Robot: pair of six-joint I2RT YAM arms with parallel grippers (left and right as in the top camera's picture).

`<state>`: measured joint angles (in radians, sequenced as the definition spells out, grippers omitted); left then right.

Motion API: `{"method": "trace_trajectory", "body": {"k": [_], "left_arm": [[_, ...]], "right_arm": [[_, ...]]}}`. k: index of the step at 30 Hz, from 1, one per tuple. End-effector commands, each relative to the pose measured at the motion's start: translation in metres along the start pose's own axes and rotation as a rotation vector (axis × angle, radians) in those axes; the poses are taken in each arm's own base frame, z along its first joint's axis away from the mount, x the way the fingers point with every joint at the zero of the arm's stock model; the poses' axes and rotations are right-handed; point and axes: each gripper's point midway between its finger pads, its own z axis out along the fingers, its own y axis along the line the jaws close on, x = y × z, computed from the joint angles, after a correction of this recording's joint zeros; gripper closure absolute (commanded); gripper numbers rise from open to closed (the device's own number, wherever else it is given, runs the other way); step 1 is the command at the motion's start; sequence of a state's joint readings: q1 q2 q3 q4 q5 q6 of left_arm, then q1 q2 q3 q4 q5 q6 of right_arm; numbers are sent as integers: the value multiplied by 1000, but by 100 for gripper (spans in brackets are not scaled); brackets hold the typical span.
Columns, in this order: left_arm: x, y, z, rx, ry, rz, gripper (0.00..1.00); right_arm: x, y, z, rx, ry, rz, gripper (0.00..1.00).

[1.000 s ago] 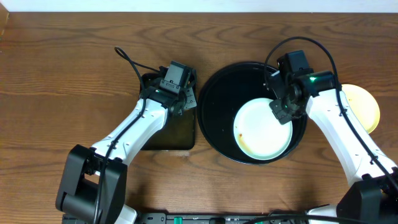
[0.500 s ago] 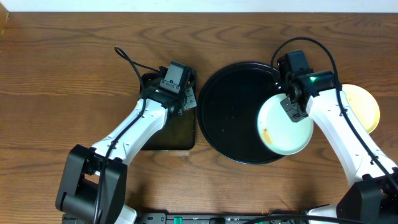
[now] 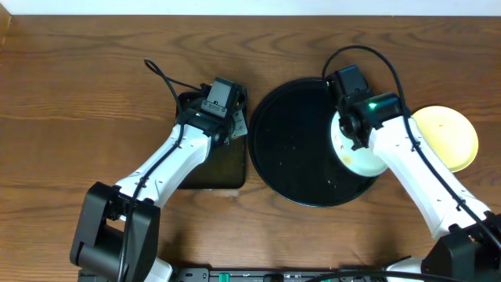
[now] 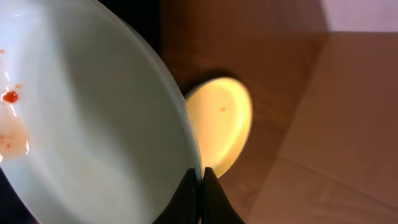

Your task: Clean dirty plates on tray and stack at the side

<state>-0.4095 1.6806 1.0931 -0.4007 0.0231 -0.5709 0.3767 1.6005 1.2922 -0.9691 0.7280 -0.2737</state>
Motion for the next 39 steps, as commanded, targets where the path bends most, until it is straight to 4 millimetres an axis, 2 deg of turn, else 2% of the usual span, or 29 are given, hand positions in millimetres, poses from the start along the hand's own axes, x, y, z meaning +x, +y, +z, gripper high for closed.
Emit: {"method": "trace_trajectory", "body": {"k": [1, 8, 10, 12, 14, 16, 18, 22, 24, 28, 31, 35, 39], "left_arm": [[-1, 1, -1, -7, -5, 19, 92], [-1, 1, -1, -7, -5, 19, 92], [-1, 1, -1, -7, -5, 19, 92], [-1, 1, -1, -7, -5, 19, 92], [-1, 1, -1, -7, -5, 19, 92], [-1, 1, -1, -7, -5, 19, 92], [-1, 1, -1, -7, -5, 19, 92], [-1, 1, -1, -7, -5, 19, 92], [-1, 1, -1, -7, -5, 19, 92], [-1, 1, -1, -7, -5, 18, 92], [1, -4, -1, 16, 2, 21, 92], [7, -33, -2, 127, 21, 47, 92], [17, -61, -4, 181, 8, 104, 92]], "right_arm": [[-12, -16, -12, 95, -37, 33, 99], [-35, -22, -32, 205, -123, 54, 99], [-42, -13, -39, 201, -147, -30, 99], [-45, -13, -42, 215, -154, -56, 99], [-48, -14, -41, 200, -170, 7, 99], [-52, 3, -39, 106, -195, -6, 99], [-51, 11, -38, 58, -200, 2, 99], [-47, 11, -32, 11, -187, 199, 99], [-48, 24, -28, -98, -186, 234, 99], [-51, 63, -28, -430, -189, 280, 99], [-50, 81, -32, -575, -182, 305, 99], [-42, 101, -30, -650, -157, 288, 99], [-28, 118, -18, -670, -108, 296, 99]]}}
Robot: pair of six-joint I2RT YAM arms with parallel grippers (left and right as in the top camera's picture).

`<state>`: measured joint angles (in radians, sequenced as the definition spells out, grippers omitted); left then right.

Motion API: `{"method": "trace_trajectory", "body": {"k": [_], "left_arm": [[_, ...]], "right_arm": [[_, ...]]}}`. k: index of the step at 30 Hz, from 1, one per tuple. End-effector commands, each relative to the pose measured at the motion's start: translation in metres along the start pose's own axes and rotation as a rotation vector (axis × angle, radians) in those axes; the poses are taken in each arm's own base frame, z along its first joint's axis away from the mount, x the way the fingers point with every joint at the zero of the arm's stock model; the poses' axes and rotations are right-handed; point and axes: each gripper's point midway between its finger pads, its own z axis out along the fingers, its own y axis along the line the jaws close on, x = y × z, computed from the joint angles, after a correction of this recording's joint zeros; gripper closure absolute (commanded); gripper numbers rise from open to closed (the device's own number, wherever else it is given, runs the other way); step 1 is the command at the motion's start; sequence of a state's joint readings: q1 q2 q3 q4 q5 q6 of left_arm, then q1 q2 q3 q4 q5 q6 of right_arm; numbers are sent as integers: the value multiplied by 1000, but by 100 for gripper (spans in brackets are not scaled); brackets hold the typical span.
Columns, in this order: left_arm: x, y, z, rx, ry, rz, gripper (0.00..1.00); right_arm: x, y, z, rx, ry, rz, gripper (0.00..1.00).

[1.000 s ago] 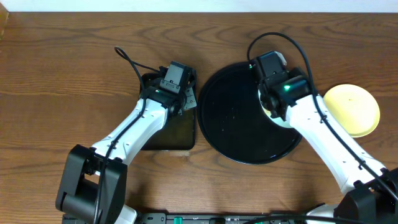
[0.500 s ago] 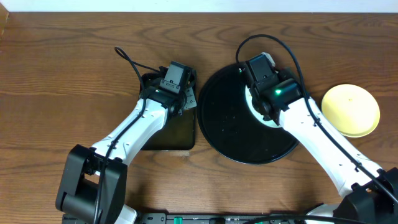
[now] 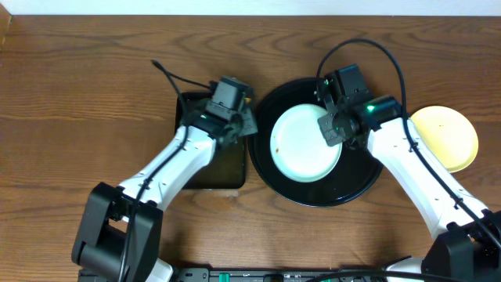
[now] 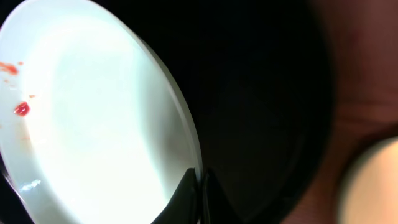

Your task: Clean dirty plates on tray and stack at the side

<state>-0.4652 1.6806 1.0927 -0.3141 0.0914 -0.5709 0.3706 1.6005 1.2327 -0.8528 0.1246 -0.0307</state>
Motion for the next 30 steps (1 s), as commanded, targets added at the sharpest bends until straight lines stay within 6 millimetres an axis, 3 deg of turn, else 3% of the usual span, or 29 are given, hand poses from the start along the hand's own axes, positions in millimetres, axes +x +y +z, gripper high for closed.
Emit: {"method": "trace_trajectory", "body": {"k": [1, 12, 22, 30], "left_arm": [[15, -28, 3, 65, 23, 69, 92], [70, -72, 40, 118, 94, 199, 92], [98, -54, 54, 41, 190, 216, 92], [113, -40, 51, -9, 257, 204, 92]], "right_arm": [[17, 15, 14, -79, 36, 53, 99], [38, 19, 41, -81, 45, 86, 99], [39, -10, 43, 34, 42, 172, 99], [37, -15, 43, 40, 35, 187, 99]]}}
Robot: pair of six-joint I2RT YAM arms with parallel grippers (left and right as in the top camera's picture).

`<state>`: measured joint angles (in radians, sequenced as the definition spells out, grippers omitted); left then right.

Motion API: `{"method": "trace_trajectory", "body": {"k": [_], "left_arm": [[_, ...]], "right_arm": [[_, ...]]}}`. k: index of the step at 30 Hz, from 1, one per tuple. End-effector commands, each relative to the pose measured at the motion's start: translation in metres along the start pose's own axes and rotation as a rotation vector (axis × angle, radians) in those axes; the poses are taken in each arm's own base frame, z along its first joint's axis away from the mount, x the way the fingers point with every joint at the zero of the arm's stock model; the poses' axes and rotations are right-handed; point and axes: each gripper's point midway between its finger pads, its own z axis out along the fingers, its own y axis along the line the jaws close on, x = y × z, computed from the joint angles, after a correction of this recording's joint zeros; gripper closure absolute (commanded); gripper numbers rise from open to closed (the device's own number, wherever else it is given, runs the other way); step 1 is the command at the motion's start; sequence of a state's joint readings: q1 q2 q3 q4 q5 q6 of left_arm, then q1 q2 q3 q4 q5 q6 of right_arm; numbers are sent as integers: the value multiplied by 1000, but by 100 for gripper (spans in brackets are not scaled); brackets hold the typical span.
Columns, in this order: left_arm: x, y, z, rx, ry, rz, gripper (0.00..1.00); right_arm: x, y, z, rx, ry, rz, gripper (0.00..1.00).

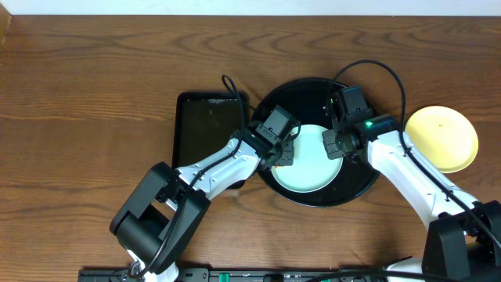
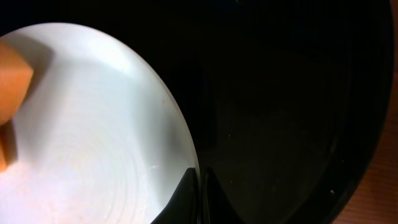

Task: Clean dirty plates on tray and stack at the side
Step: 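Scrub the pale green plate again with the sponge in the left gripper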

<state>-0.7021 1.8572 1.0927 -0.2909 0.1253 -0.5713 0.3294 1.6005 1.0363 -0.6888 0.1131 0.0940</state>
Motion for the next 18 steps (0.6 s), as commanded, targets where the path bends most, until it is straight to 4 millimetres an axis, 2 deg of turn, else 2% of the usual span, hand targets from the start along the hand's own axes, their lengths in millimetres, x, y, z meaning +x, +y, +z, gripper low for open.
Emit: {"method": "trace_trajectory", "body": {"k": [1, 4, 9, 18], "left_arm": [[13, 11, 4, -44, 56, 1, 92], [17, 22, 3, -91, 67, -4, 92], [4, 25, -2, -80, 34, -25, 92], [-22, 20, -38, -25, -54, -55, 92]], "right_arm": [[-1, -10, 1, 39, -6, 28, 99], [-1, -11, 1, 46, -8, 28, 99], [-1, -11, 1, 46, -9, 28, 99], [-1, -20, 1, 83, -11, 56, 99]]}}
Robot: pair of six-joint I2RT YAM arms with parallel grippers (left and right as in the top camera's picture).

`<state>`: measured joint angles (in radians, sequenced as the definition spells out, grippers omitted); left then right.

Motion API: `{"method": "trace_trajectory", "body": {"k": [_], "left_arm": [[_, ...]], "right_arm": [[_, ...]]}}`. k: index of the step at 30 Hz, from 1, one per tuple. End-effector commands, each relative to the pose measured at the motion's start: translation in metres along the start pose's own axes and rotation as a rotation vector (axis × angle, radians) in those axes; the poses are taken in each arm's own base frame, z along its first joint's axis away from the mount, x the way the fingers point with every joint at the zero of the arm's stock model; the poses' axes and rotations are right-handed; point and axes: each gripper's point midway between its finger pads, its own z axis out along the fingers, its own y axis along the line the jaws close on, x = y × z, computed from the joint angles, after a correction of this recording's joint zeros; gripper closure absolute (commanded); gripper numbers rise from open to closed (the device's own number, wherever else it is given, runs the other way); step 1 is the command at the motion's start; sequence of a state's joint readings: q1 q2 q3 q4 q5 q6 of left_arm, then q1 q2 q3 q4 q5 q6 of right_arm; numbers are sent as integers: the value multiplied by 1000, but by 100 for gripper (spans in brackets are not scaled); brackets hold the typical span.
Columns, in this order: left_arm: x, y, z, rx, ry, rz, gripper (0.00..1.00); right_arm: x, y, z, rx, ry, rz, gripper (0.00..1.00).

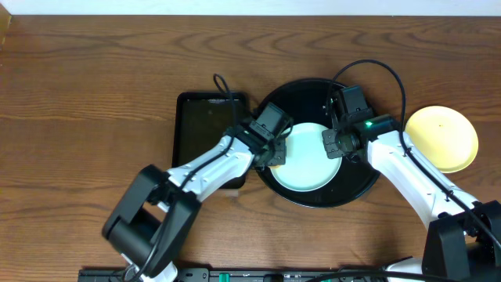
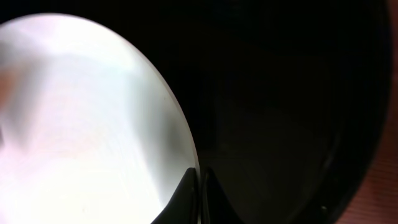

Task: Clean dirty plates on tray and stack at the side
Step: 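Scrub the pale green plate again with the sponge in the left gripper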

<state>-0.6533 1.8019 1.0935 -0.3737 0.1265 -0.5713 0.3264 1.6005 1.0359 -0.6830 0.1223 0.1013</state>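
A pale plate (image 1: 309,162) lies in the round black tray (image 1: 307,100). My right gripper (image 1: 330,146) is shut on the plate's right rim. In the right wrist view its fingertips (image 2: 190,182) pinch the plate (image 2: 93,124) at the edge, with the dark tray (image 2: 280,93) beyond. No red stains show on the plate's visible part. My left gripper (image 1: 275,154) is at the plate's left edge, shut on an orange sponge (image 1: 279,160) that its fingers mostly hide. The sponge shows only as a faint orange blur (image 2: 3,93) in the right wrist view.
A yellow plate (image 1: 445,137) lies on the wooden table right of the tray. A black rectangular pad (image 1: 205,125) sits left of the tray, partly under my left arm. Cables loop above both wrists.
My left gripper and the sponge have shifted slightly up and left, toward the plate's left edge. The sponge has nearly left the right wrist view. The right gripper and plate have stayed put.
First my right gripper held the red-stained plate at the tray's right side, and my left gripper was over the black pad. Then the plate was over the tray's middle, still stained. Later the sponge was on the plate, and no stains show since.
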Motion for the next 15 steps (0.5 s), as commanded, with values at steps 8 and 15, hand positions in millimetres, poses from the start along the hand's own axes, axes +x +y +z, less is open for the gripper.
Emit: {"method": "trace_trajectory", "body": {"k": [8, 15], "left_arm": [[-40, 13, -43, 19, -138, -57, 92], [-37, -8, -38, 76, -140, -32, 92]], "right_arm": [[-4, -23, 0, 108, -26, 60, 99], [-4, -20, 0, 104, -25, 53, 99]]}}
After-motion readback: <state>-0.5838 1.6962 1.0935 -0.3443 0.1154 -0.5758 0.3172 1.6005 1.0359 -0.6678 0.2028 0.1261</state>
